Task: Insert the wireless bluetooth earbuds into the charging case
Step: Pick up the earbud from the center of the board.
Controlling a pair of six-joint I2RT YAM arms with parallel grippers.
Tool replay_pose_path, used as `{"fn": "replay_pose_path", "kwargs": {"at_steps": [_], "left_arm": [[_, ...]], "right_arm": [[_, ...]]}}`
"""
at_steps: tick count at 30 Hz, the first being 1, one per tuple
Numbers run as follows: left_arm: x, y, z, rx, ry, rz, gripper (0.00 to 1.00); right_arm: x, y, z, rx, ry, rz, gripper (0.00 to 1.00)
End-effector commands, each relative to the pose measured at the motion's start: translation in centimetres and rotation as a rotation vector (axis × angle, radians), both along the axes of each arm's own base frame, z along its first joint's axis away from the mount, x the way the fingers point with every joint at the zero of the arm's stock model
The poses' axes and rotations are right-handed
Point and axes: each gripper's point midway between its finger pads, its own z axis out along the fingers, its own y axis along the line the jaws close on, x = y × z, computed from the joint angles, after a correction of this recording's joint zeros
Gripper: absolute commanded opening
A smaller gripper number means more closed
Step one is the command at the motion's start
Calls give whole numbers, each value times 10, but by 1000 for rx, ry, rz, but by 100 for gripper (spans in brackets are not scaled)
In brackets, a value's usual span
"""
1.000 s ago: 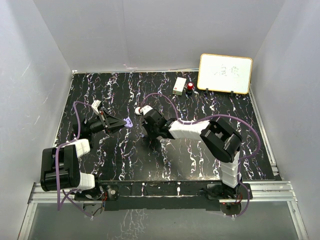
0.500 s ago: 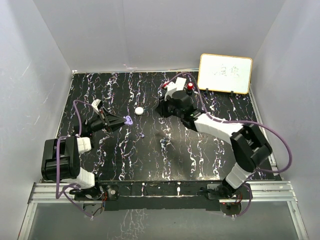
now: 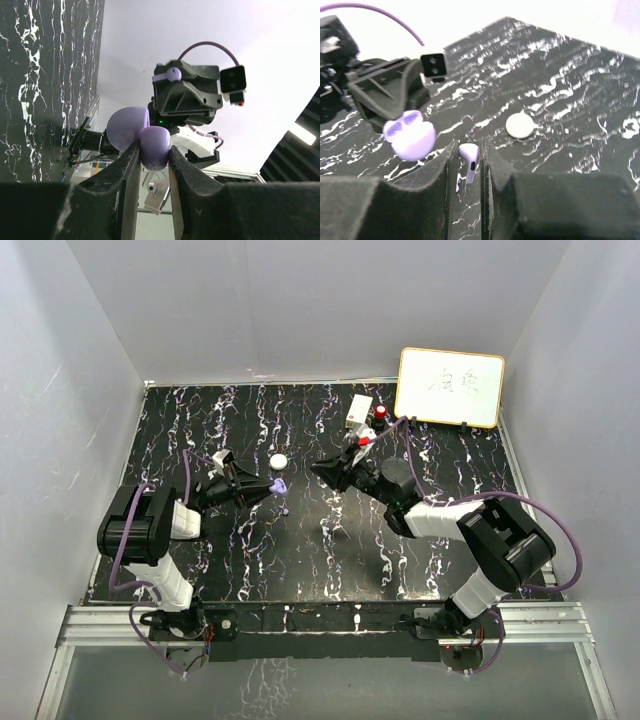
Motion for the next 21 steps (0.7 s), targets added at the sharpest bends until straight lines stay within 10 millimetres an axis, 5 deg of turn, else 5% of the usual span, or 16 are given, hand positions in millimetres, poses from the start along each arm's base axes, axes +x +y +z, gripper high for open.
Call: {"fn": "replay_pose_path", "kwargs": {"at_steps": [1,10,21], "left_arm": [[-4,-8,56,-49,-349,4,0],[-5,-24,50,-61,-330,-20,0],[-8,-35,51,-48,-341,-47,0]], "right_arm": [[-29,-5,88,210,-375,83,0],[-52,4,98,261,-457,214,0],[-63,14,88,214,-487,318,0]]}}
